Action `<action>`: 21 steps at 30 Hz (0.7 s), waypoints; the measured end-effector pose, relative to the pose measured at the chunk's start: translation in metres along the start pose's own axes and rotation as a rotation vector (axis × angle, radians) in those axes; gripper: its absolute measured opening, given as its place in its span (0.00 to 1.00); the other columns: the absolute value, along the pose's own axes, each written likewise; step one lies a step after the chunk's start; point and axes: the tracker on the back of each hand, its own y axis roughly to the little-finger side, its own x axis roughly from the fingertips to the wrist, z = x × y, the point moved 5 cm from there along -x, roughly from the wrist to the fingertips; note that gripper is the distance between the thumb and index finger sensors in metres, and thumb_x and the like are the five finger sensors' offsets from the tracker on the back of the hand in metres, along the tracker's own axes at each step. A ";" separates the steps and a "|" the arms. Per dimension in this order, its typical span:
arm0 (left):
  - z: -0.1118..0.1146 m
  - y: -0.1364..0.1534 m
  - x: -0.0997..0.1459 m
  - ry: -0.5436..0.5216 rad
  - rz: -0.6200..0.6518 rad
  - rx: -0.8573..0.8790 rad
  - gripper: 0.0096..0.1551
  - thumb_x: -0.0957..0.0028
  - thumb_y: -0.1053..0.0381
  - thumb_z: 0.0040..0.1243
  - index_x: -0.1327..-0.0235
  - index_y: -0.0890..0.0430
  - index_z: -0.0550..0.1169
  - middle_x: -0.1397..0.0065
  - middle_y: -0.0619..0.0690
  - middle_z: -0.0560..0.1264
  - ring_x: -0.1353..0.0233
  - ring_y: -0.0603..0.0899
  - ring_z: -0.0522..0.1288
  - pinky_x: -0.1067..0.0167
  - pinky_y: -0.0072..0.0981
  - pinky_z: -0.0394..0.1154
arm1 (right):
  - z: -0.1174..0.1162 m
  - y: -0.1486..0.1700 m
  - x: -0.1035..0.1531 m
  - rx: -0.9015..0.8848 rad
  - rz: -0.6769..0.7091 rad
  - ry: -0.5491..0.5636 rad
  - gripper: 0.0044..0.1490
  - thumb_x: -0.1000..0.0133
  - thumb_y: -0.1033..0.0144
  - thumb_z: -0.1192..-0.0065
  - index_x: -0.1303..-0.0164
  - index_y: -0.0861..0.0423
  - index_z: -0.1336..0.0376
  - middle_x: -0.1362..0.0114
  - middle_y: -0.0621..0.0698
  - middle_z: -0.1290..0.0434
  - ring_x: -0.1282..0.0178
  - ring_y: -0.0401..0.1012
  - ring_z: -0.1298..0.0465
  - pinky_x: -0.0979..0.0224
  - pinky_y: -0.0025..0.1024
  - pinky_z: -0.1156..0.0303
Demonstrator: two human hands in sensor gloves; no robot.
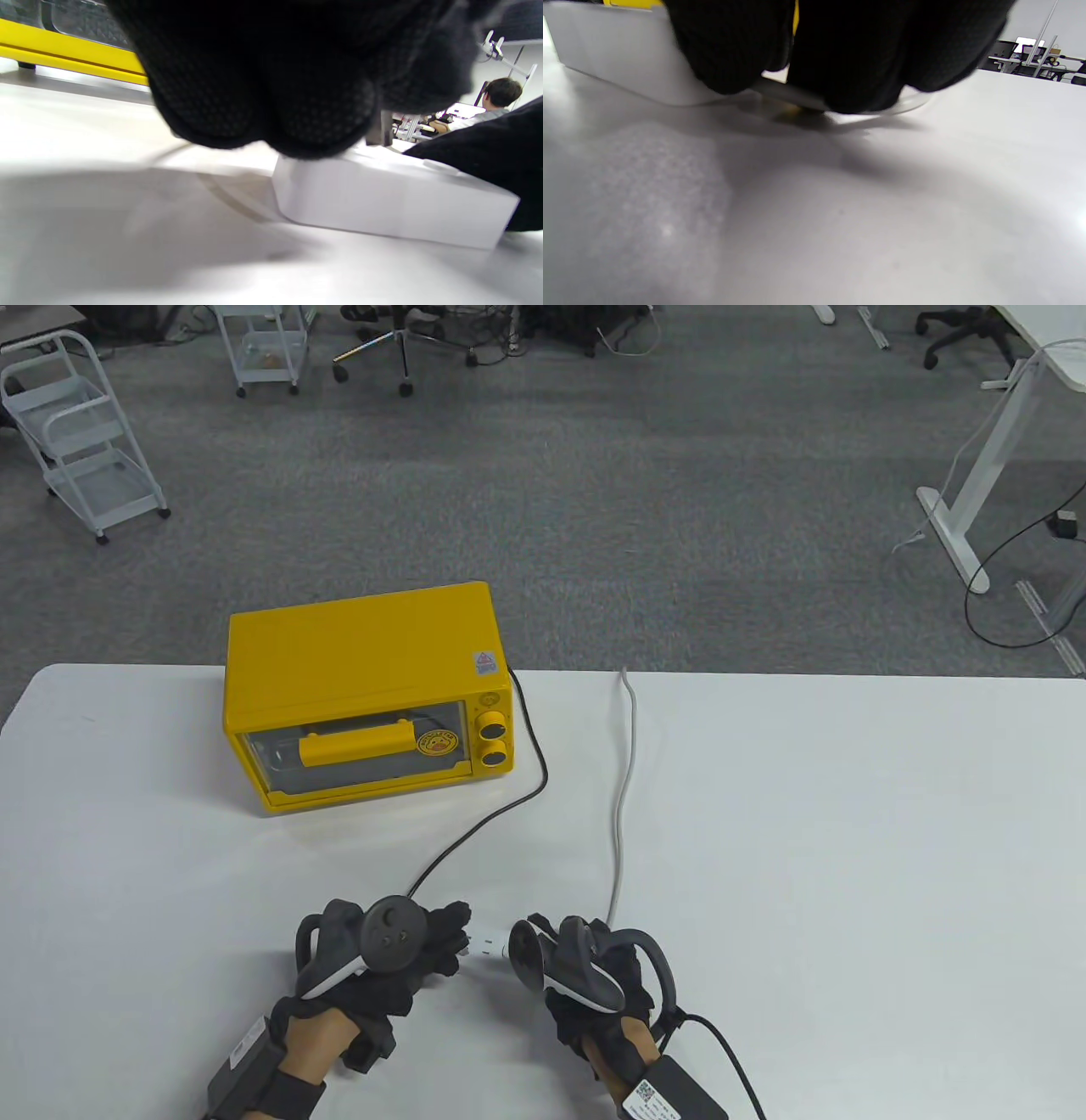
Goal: Plug the oven into the power strip
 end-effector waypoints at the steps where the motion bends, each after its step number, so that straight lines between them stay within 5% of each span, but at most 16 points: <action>1: 0.000 0.000 0.000 0.000 -0.007 -0.009 0.37 0.64 0.42 0.67 0.34 0.34 0.79 0.43 0.46 0.90 0.58 0.38 0.88 0.54 0.35 0.92 | 0.000 0.000 0.000 0.000 0.000 -0.001 0.40 0.49 0.54 0.35 0.23 0.40 0.41 0.38 0.52 0.25 0.44 0.41 0.21 0.32 0.50 0.27; 16: 0.000 -0.013 -0.012 0.002 -0.018 -0.171 0.37 0.64 0.43 0.69 0.34 0.35 0.82 0.39 0.45 0.88 0.54 0.39 0.90 0.51 0.34 0.93 | 0.000 0.000 0.000 0.000 -0.001 -0.003 0.40 0.49 0.54 0.36 0.23 0.40 0.41 0.38 0.52 0.25 0.44 0.41 0.21 0.32 0.50 0.27; 21: 0.004 -0.026 -0.019 0.120 0.013 -0.296 0.36 0.64 0.43 0.69 0.35 0.32 0.81 0.38 0.43 0.87 0.53 0.39 0.90 0.50 0.34 0.92 | 0.001 0.000 0.000 0.001 0.001 -0.003 0.40 0.50 0.54 0.36 0.23 0.39 0.41 0.38 0.52 0.25 0.44 0.41 0.21 0.31 0.50 0.27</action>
